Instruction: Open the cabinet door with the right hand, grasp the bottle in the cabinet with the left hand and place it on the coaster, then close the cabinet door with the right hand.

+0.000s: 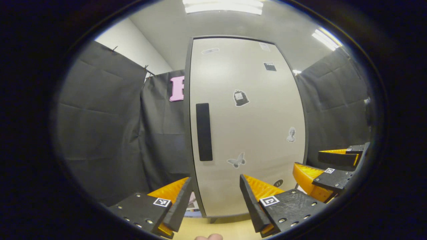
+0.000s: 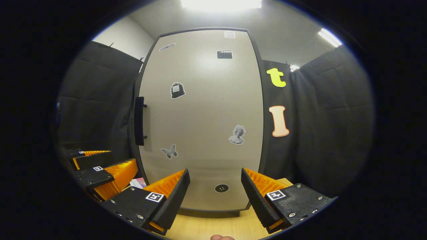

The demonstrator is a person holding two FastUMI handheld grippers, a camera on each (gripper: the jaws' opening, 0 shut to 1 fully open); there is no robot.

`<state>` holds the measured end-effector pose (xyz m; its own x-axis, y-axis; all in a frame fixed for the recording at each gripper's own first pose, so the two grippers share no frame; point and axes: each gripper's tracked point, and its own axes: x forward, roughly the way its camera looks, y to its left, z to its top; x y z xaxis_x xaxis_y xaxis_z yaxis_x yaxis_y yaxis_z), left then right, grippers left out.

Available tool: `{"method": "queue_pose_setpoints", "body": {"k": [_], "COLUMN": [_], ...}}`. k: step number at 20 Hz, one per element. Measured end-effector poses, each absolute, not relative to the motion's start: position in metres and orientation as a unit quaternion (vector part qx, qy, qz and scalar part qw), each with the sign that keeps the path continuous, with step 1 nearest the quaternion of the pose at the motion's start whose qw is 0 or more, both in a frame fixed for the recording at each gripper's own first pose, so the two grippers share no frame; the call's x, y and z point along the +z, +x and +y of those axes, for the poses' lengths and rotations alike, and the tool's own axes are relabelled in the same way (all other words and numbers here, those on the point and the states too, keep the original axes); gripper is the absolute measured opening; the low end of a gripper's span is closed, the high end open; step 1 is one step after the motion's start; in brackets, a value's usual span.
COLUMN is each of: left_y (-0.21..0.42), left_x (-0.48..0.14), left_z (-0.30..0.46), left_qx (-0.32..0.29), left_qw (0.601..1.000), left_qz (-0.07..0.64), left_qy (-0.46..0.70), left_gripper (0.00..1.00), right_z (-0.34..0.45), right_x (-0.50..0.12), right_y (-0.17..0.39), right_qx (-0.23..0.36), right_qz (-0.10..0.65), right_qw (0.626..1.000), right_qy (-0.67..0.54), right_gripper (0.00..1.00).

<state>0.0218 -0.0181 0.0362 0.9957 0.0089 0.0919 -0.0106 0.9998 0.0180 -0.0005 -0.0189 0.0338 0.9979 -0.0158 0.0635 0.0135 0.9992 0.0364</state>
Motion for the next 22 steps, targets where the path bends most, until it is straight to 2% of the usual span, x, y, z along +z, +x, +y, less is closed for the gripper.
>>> {"method": "queue_pose_setpoints", "body": {"k": [10, 19, 21, 22], "left_y": [-0.033, -0.112, -0.123, -0.132], "left_x": [0.033, 0.010, -0.001, -0.009], "left_z": [-0.018, 0.006, 0.015, 0.018], "left_qx": [0.007, 0.045, 0.063, 0.071], "left_qw": [0.999, 0.998, 0.997, 0.997], "left_qz": [-0.043, -0.035, -0.030, -0.024], "left_qy": [0.012, 0.019, 0.020, 0.016], "left_gripper": [0.81, 0.81, 0.84, 0.81], "right_z": [-0.030, 0.044, 0.070, 0.082], "right_x": [0.052, 0.085, 0.083, 0.082], "right_y": [0.008, 0.039, 0.049, 0.054], "right_qx": [0.002, 0.071, 0.092, 0.099], "right_qz": [-0.055, -0.086, -0.079, -0.075], "right_qw": [0.998, 0.994, 0.993, 0.992], "right_qy": [0.022, 0.006, 0.001, -0.003], "right_gripper": [0.95, 0.95, 0.95, 0.95]}}
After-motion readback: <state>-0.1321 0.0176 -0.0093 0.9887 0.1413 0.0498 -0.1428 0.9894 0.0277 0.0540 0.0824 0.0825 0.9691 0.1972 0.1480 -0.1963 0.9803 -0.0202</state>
